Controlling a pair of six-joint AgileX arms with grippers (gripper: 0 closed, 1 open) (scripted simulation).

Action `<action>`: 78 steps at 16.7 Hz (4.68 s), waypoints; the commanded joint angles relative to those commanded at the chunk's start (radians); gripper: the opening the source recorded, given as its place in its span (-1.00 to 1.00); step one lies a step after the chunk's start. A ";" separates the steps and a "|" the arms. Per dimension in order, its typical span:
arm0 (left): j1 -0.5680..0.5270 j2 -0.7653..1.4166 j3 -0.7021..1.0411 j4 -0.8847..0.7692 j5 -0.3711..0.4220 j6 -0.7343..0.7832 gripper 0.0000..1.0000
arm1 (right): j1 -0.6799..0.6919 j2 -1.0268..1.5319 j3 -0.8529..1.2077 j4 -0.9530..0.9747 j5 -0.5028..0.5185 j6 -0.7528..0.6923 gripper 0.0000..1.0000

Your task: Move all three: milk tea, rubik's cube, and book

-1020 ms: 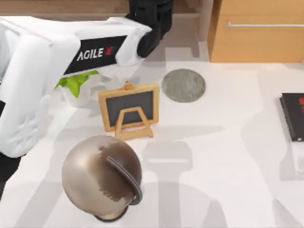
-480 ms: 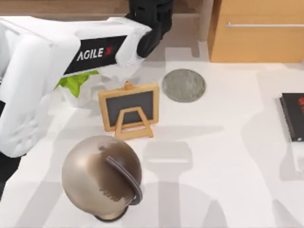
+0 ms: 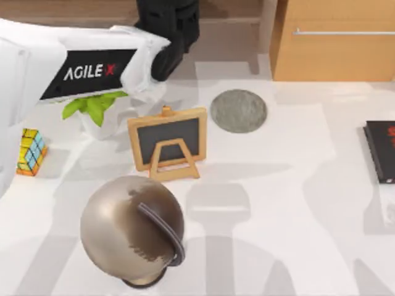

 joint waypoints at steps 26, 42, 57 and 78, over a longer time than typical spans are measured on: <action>-0.269 0.240 -0.104 0.298 -0.173 0.067 -1.00 | 0.000 0.000 0.000 0.000 0.000 0.000 1.00; -0.270 0.314 -0.092 0.363 -0.199 0.085 -1.00 | 0.000 0.000 0.000 0.000 0.000 0.000 1.00; -0.269 0.319 -0.101 0.372 -0.173 0.065 0.36 | 0.000 0.000 0.000 0.000 0.000 0.000 1.00; -0.325 0.286 -0.117 0.412 -0.200 0.065 1.00 | 0.000 0.000 0.000 0.000 0.000 0.000 1.00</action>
